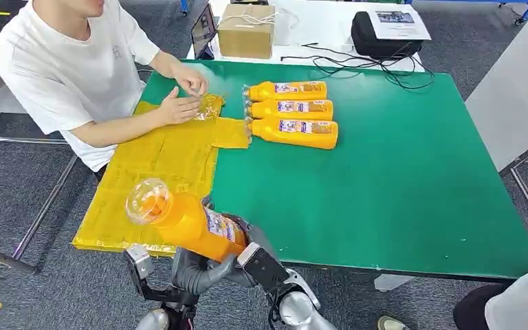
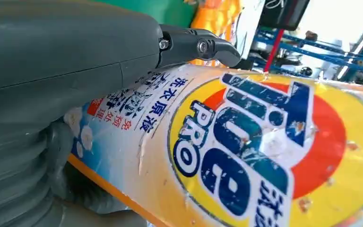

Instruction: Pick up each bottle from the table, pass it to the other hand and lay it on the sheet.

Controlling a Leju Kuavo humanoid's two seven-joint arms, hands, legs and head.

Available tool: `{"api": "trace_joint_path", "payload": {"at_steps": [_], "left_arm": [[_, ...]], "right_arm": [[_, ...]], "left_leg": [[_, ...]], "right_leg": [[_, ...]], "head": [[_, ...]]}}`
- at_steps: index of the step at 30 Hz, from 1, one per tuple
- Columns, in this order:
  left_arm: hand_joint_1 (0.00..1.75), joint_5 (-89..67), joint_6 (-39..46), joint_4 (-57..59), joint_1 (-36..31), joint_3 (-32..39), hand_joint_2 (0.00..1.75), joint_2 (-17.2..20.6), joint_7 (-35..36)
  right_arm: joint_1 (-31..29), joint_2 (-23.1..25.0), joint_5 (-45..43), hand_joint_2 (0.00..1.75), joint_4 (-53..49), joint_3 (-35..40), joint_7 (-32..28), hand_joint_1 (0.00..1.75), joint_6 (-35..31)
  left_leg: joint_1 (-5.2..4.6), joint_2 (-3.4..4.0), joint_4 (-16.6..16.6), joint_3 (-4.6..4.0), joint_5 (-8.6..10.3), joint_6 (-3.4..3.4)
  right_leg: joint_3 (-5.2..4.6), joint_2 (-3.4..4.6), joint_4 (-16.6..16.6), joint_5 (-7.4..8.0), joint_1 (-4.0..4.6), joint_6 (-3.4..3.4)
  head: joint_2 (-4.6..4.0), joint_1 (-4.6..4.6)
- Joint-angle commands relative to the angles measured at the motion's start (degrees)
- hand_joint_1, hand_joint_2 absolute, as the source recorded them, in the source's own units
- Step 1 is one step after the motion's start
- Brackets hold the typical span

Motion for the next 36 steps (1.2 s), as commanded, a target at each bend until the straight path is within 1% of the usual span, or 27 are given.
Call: {"api": "trace_joint_path", "payload": {"at_steps": [1,2,4,5,7,11,12,14,16,17,18,19,23,26,28,30,31,33,34,36], "left_arm": [[0.0,-1.8,0.7,1.0,-4.7,0.2,1.75,-0.6,-1.0],[0.0,-1.8,0.7,0.4,-4.6,0.7,1.75,-0.7,-0.9],[0.0,-1.8,0.7,0.4,-4.6,0.7,1.75,-0.7,-0.9],[0.0,-1.8,0.7,0.4,-4.5,0.7,1.75,-0.6,-0.9],[0.0,-1.8,0.7,0.4,-4.5,0.7,1.75,-0.6,-0.9],[0.0,-1.6,0.4,0.1,-4.2,1.0,1.75,-0.7,-1.0],[0.0,-1.1,-0.1,0.0,-4.1,1.3,1.75,-0.8,-1.0],[0.0,0.7,-1.6,0.2,-4.1,2.0,1.75,-1.0,-0.4],[0.0,5.2,-5.0,0.3,-4.0,3.1,1.75,-1.1,1.4],[1.05,6.1,-5.8,0.0,-3.9,3.5,1.75,-1.1,1.8],[1.75,7.6,-7.3,-0.4,-3.7,4.1,1.75,-1.2,2.3],[1.75,9.1,-8.8,-0.7,-3.4,4.4,1.75,-1.2,3.1],[1.75,11.5,-12.3,-3.3,-1.6,4.9,1.75,-1.0,2.3],[1.75,11.5,-12.4,-3.6,-1.4,5.1,1.75,-1.0,2.3],[1.75,11.6,-12.8,-3.7,-1.4,5.2,1.75,-1.0,2.1],[1.75,11.9,-13.1,-3.7,-1.8,5.9,1.75,-1.2,2.1],[1.75,11.9,-13.3,-3.5,-2.0,6.1,1.75,-1.3,2.1],[1.75,12.4,-14.1,-3.8,-1.9,6.6,1.75,-1.5,2.2],[1.75,12.4,-14.3,-3.9,-1.7,6.6,1.75,-1.5,2.2],[1.75,12.4,-14.3,-4.1,-1.5,6.5,1.75,-1.5,2.2]], "right_arm": [[-3.7,-2.3,-0.8,1.75,5.4,5.3,-0.6,1.75,2.9],[-3.6,-2.5,-0.7,1.75,5.4,5.4,-0.6,1.75,3.0],[-3.6,-2.5,-0.7,1.75,5.4,5.4,-0.6,1.75,3.0],[-3.5,-2.5,-0.8,1.75,5.4,5.4,-0.6,1.75,3.0],[-3.5,-2.5,-0.8,1.75,5.4,5.4,-0.6,1.75,3.0],[-4.0,-2.4,-0.4,1.75,6.5,5.9,-0.2,1.75,3.2],[-4.2,-2.4,-0.2,1.75,6.9,6.2,0.0,1.75,3.2],[-4.3,-2.6,0.0,1.75,7.1,6.5,-0.1,1.75,3.3],[-4.1,-2.8,0.2,1.75,7.1,7.0,-0.1,1.75,3.7],[-4.0,-2.8,0.2,1.75,7.3,7.1,-0.1,1.75,3.8],[-3.9,-2.9,0.4,1.75,7.5,7.2,-0.1,1.75,3.9],[-3.7,-3.0,0.6,1.75,7.7,7.4,-0.1,1.75,4.1],[-1.3,-3.8,1.4,1.75,7.3,8.4,-0.8,1.75,4.6],[-1.0,-3.8,1.5,1.75,7.3,8.5,-0.9,1.75,4.6],[-0.8,-3.8,1.7,1.75,7.3,8.5,-0.9,1.75,4.6],[-0.8,-3.7,1.7,1.75,8.1,8.2,-0.9,1.75,4.7],[-0.8,-3.7,1.6,1.75,8.6,8.1,-1.0,1.75,5.0],[0.0,-3.6,1.6,1.75,9.1,7.4,-1.5,1.75,5.3],[0.4,-3.6,1.6,1.75,9.1,7.4,-1.6,1.75,5.3],[0.7,-3.6,1.8,1.75,9.1,7.4,-1.7,1.75,5.2]], "left_leg": [[0.06,-0.13,0.0,0.12,-0.03,-0.07],[0.12,-0.16,0.0,0.21,-0.08,-0.11],[0.07,-0.11,0.0,0.11,-0.03,-0.07],[0.12,-0.16,0.0,0.24,-0.11,-0.12],[0.06,-0.12,0.0,0.1,-0.03,-0.07],[0.11,-0.15,0.0,0.2,-0.09,-0.09],[0.07,-0.11,0.0,0.12,-0.04,-0.07],[0.11,-0.14,0.0,0.2,-0.07,-0.09],[0.12,-0.14,0.0,0.2,-0.08,-0.1],[0.1,-0.14,0.0,0.15,-0.05,-0.09],[0.07,-0.12,0.0,0.11,-0.03,-0.07],[0.13,-0.17,0.0,0.22,-0.07,-0.11],[0.16,-0.2,0.0,0.29,-0.14,-0.13],[0.07,-0.18,0.0,0.15,-0.04,-0.07],[0.19,-0.35,0.0,0.34,-0.18,-0.14],[0.12,-0.26,0.0,0.13,-0.06,-0.09],[0.17,-0.31,0.0,0.2,-0.1,-0.12],[0.1,-0.23,0.0,0.09,-0.04,-0.08],[0.15,-0.33,0.0,0.19,-0.08,-0.12],[0.13,-0.3,0.0,0.15,-0.05,-0.1]], "right_leg": [[0.15,-0.02,0.0,-0.05,0.05,-0.08],[0.26,-0.01,0.0,-0.09,0.1,-0.12],[0.14,-0.01,0.0,-0.04,0.06,-0.07],[0.27,0.0,0.0,-0.11,0.1,-0.12],[0.11,-0.03,0.0,-0.04,0.05,-0.06],[0.22,-0.01,0.0,-0.08,0.1,-0.1],[0.12,-0.01,0.0,-0.04,0.06,-0.06],[0.21,0.0,-0.1,-0.06,0.09,-0.09],[0.23,0.0,-0.1,-0.07,0.11,-0.1],[0.17,-0.01,-0.1,-0.05,0.08,-0.08],[0.13,-0.04,0.0,-0.04,0.06,-0.06],[0.26,-0.03,-0.1,-0.08,0.11,-0.1],[0.34,-0.03,-0.1,-0.13,0.14,-0.13],[0.13,-0.09,-0.1,-0.07,0.07,-0.06],[0.4,-0.16,-0.1,-0.21,0.17,-0.14],[0.12,-0.16,-0.1,-0.1,0.1,-0.08],[0.23,-0.16,-0.1,-0.14,0.15,-0.11],[0.06,-0.13,-0.1,-0.08,0.09,-0.08],[0.2,-0.18,-0.1,-0.14,0.13,-0.12],[0.14,-0.18,-0.1,-0.11,0.12,-0.09]], "head": [[0.0,-0.02],[0.0,-0.02],[0.0,-0.02],[0.0,-0.02],[0.0,-0.02],[0.0,-0.02],[0.0,-0.02],[0.0,-0.02],[0.0,-0.02],[0.0,-0.02],[0.0,-0.02],[0.0,-0.02],[0.0,-0.04],[0.0,-0.04],[0.0,-0.02],[0.0,-0.02],[0.0,-0.02],[0.0,-0.04],[0.0,-0.02],[0.0,-0.02]]}}
